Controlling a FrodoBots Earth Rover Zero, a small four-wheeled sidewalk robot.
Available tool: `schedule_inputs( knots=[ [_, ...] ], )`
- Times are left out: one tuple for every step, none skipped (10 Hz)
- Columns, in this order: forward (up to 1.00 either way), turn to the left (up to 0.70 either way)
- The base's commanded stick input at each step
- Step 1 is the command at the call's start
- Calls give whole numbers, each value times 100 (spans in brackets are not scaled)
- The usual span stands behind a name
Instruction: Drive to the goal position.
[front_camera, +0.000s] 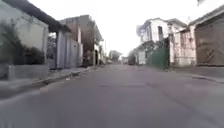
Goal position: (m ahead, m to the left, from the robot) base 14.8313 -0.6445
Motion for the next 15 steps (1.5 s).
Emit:
schedule_inputs(
  knots=[
    [100, 10],
    [100, 10],
    [100, 10],
    [100, 10],
    [100, 10],
    [100, 10],
    [100, 10],
    [100, 10],
    [100, 10],
    [100, 10],
    [100, 8],
    [100, -4],
    [100, -15],
    [100, -27],
    [100, -30]
  ],
)
